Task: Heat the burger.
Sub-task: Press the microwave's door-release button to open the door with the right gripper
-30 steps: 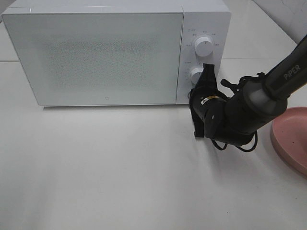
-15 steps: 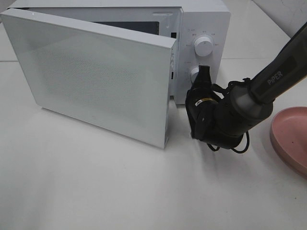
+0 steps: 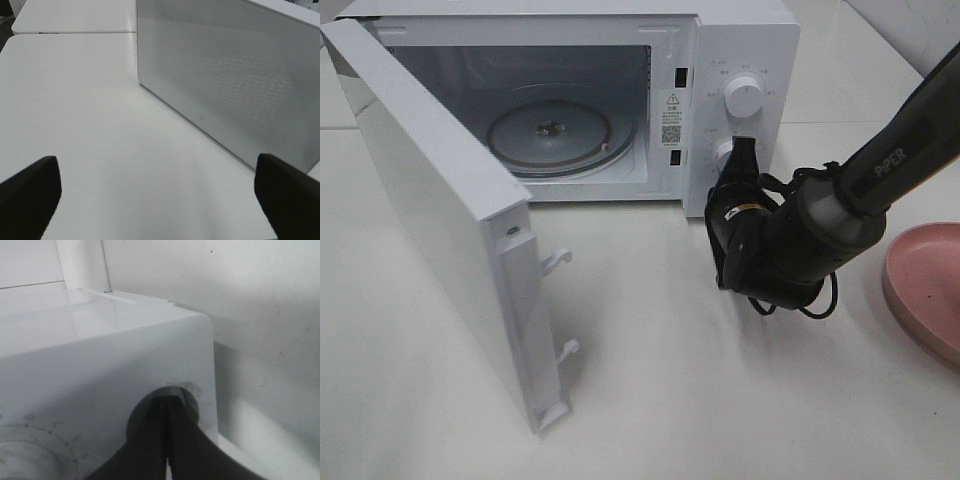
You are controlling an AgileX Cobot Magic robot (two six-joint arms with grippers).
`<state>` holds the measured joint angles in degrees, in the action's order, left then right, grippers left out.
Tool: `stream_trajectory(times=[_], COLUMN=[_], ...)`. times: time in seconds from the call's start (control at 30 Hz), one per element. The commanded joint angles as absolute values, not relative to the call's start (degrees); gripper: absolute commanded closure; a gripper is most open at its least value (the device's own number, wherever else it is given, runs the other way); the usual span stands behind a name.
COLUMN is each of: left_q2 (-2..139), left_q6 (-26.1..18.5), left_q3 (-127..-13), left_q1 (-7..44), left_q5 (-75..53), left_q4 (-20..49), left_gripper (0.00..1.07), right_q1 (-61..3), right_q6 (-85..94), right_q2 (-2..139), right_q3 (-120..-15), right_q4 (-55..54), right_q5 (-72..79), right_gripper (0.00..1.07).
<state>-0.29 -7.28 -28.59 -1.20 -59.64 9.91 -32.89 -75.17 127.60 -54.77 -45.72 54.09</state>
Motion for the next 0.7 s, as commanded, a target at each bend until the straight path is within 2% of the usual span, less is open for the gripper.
stream_trajectory(times=[0.03,0.37,0.7], left_q2=[-1.72,-1.72,-1.72], left_q6=[-7.05,-7.05,-7.05], left_q3=[-28.36,-28.36,-28.36], left_q1=[-0.86,-0.86,-0.86], left_q5=[-59.24,-59.24,-59.24], left_q4=[9.97,9.97,9.97], left_gripper=[0.06,0.06,0.06], right_q1=[-29.97,-30.14,-30.14], right_q6=[-75.46,-75.57,-73.11], right_q2=[127.43,125.88,121.98], right_q3=[-60.22,-58.33,-52.02], right_q4=[-40.39,-40.34,-40.34], right_q5=[66.00,58.96,52.43], right_gripper=[1.07,1.07,1.07])
